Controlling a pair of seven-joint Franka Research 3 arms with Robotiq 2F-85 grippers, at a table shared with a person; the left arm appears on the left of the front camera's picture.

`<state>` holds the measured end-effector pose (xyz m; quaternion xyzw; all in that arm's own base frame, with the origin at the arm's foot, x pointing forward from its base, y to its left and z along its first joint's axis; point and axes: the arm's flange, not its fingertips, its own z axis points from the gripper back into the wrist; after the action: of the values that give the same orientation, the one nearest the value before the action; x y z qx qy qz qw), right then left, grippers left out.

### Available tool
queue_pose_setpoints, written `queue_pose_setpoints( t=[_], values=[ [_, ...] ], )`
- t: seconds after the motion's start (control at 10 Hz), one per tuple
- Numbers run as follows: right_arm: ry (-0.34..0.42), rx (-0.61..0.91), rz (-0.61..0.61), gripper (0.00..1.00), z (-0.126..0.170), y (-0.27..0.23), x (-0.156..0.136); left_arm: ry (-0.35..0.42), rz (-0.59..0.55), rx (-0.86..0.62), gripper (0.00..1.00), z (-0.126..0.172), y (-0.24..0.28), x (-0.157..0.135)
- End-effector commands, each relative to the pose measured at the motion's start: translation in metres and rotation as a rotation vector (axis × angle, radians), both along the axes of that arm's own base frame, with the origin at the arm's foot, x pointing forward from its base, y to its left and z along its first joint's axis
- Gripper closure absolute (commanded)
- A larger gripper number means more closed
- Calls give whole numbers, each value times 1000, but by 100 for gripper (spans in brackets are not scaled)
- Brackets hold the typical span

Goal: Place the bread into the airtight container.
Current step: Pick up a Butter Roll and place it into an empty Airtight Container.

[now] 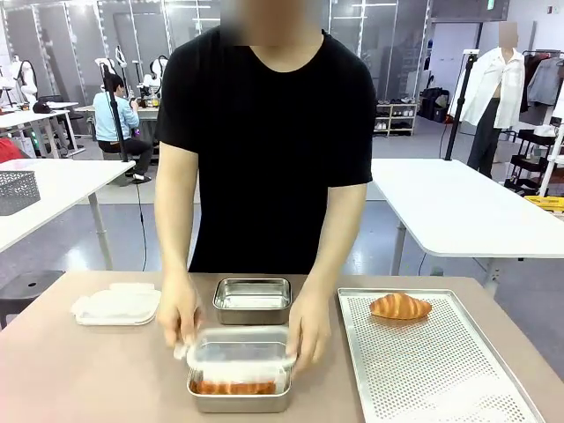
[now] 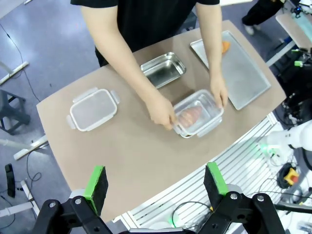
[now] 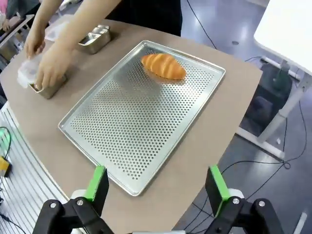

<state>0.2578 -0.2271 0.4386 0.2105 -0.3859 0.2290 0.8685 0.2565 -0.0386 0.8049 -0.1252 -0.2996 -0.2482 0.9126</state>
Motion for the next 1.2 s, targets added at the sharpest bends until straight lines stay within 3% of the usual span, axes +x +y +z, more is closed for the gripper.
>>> queue_pose_setpoints(
  t=[0.0, 0.1, 0.2, 1.1],
  values=[
    [10, -9, 19, 0, -34, 39, -10, -1, -4, -1, 0, 1, -1, 0],
    [25, 8, 13, 0, -41, 45, -11, -1, -4, -1, 0, 1, -1, 0],
    [14, 4, 2, 0, -4, 0, 2, -1, -4, -1, 0, 1, -1, 0],
    [14, 4, 2, 0, -4, 0, 2, -1, -4, -1, 0, 1, -1, 0]
  ],
)
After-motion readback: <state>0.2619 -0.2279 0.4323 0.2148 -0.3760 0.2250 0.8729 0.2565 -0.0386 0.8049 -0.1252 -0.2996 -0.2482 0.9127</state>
